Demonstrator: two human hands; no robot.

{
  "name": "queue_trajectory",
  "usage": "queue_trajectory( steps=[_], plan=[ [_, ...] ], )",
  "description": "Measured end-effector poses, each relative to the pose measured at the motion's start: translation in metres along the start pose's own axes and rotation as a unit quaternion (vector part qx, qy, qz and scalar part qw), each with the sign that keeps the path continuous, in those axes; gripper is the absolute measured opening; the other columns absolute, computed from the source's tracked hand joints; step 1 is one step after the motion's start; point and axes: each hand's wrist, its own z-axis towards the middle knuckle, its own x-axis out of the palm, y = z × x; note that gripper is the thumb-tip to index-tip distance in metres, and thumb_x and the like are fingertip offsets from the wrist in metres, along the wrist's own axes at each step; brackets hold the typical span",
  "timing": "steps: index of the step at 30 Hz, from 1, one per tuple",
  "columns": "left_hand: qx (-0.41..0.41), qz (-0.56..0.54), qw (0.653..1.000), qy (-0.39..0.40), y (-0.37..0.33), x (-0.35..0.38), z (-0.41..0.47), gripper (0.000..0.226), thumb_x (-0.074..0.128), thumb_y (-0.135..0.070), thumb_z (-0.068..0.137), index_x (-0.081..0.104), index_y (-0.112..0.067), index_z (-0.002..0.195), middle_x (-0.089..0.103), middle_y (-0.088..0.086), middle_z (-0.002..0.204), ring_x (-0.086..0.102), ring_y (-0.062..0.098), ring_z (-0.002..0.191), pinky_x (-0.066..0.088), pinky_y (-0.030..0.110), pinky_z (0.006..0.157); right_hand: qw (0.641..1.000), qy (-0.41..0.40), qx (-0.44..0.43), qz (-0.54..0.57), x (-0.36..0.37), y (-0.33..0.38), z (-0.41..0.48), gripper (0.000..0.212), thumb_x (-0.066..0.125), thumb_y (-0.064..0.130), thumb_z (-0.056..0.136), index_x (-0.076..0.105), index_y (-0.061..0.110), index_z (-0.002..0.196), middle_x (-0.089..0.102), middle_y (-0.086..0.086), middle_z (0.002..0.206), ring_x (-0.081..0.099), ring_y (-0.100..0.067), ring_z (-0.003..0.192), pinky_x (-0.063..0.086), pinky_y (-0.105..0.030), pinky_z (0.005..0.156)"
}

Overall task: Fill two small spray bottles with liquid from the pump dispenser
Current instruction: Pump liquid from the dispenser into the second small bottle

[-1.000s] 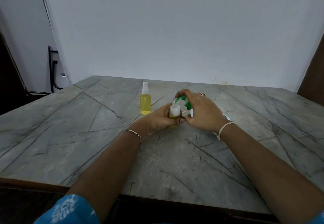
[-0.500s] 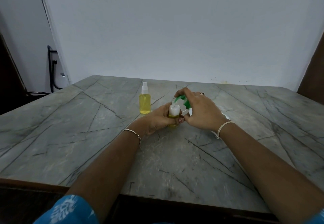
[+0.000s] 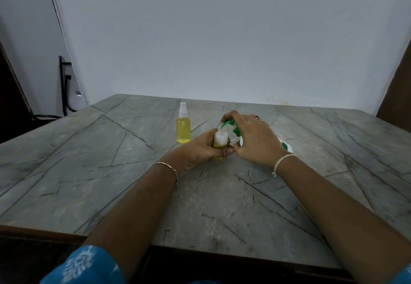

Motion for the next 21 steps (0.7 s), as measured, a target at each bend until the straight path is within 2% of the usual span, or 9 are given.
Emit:
queue_trajectory(
  steps=[5,11,14,21],
  plan=[
    [-0.004,0.006,1.000,-0.007,0.0003,0.0000,0.0000,0.037,0.077,-0.011,0.078,0.054,-0.022,0.104,0.061,0.004,0.104,0.056,0.021,0.105,0.045,0.041,0.101,1.000,0.014,0.007,-0.001,-0.0013,-0.0002,-0.0017,0.071,0.069,0.024,0.072,0.029,0.041,0.129,0.062,0.001,0.116,0.055,-0.022,0.099,0.050,-0.045,0.088],
    [-0.009,-0.002,1.000,-0.010,0.0016,0.0001,-0.0003,0.042,0.077,-0.007,0.077,0.054,-0.020,0.110,0.059,0.021,0.125,0.055,0.033,0.121,0.041,0.049,0.108,1.000,0.003,0.001,-0.005,0.0000,0.0003,-0.0013,0.067,0.068,0.022,0.072,0.031,0.039,0.126,0.063,0.000,0.116,0.056,-0.023,0.098,0.050,-0.046,0.087],
    [-0.009,-0.009,1.000,-0.011,0.0015,0.0010,0.0003,0.050,0.079,-0.014,0.069,0.054,-0.022,0.112,0.058,0.021,0.128,0.052,0.035,0.124,0.042,0.048,0.108,1.000,-0.006,0.002,-0.012,0.0011,0.0006,-0.0003,0.064,0.067,0.021,0.072,0.033,0.037,0.124,0.063,0.000,0.113,0.056,-0.022,0.096,0.050,-0.046,0.086],
    [-0.016,-0.006,1.000,-0.010,0.0010,-0.0002,-0.0002,0.056,0.079,-0.016,0.070,0.052,-0.018,0.119,0.057,0.020,0.129,0.053,0.033,0.124,0.043,0.046,0.107,1.000,0.004,0.001,-0.005,0.0003,-0.0018,-0.0026,0.072,0.070,0.024,0.074,0.028,0.043,0.130,0.063,0.000,0.111,0.056,-0.022,0.097,0.051,-0.044,0.087]
  ],
)
